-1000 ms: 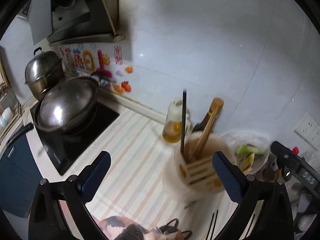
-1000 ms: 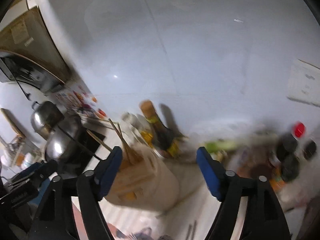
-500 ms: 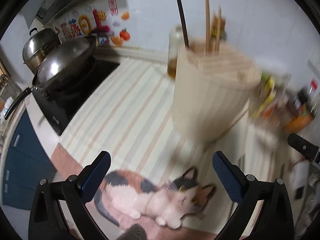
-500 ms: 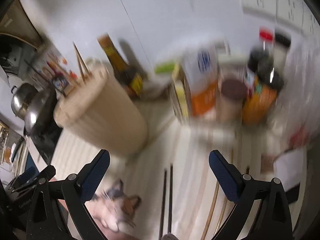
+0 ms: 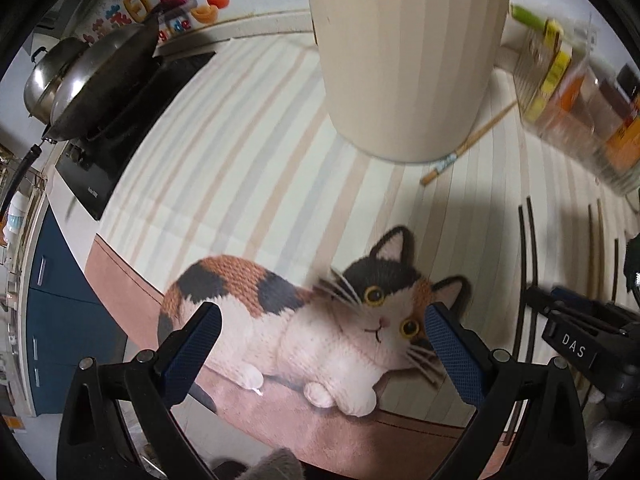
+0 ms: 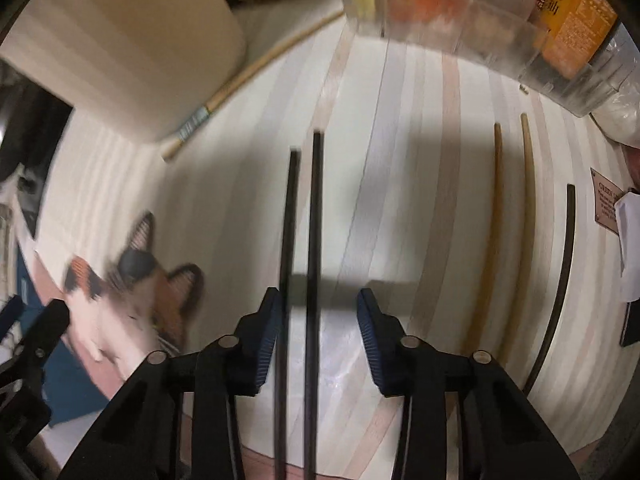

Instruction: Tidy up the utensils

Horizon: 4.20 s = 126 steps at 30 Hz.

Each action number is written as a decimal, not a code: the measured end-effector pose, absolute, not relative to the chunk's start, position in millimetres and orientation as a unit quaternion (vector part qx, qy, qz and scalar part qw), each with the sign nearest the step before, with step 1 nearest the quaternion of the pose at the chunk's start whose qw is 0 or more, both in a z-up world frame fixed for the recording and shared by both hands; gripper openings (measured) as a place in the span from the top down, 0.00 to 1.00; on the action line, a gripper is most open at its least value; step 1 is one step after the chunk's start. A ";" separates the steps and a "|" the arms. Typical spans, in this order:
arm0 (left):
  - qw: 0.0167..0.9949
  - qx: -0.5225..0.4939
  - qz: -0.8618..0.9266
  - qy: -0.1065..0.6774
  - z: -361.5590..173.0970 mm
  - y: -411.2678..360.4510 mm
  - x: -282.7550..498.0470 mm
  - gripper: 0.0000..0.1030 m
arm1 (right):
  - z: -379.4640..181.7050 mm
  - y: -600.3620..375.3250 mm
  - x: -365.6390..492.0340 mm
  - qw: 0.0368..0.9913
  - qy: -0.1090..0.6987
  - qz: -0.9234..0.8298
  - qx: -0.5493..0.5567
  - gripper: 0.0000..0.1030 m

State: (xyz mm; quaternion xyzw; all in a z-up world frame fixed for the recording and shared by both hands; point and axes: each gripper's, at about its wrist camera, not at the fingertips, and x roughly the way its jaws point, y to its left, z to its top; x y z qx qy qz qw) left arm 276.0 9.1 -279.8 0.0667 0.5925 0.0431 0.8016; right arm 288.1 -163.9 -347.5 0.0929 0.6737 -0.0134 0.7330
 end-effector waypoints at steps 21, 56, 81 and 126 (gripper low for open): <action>0.763 0.129 -0.099 0.626 -328.2 -131.7 281.3 0.27 | -346.9 -278.5 235.3 0.712 0.678 -0.089 0.162 0.96; 0.757 0.068 0.011 0.649 -334.7 -14.7 294.8 0.96 | -359.0 -167.6 344.4 0.641 0.767 0.038 0.022 0.94; 0.836 0.025 -0.041 0.546 -228.9 10.5 286.7 0.98 | -273.4 -148.4 311.7 0.766 0.636 0.043 0.077 0.95; 0.770 -0.041 0.028 0.636 -352.7 25.6 383.7 0.58 | -369.9 -210.5 353.8 0.636 0.754 0.014 0.165 1.00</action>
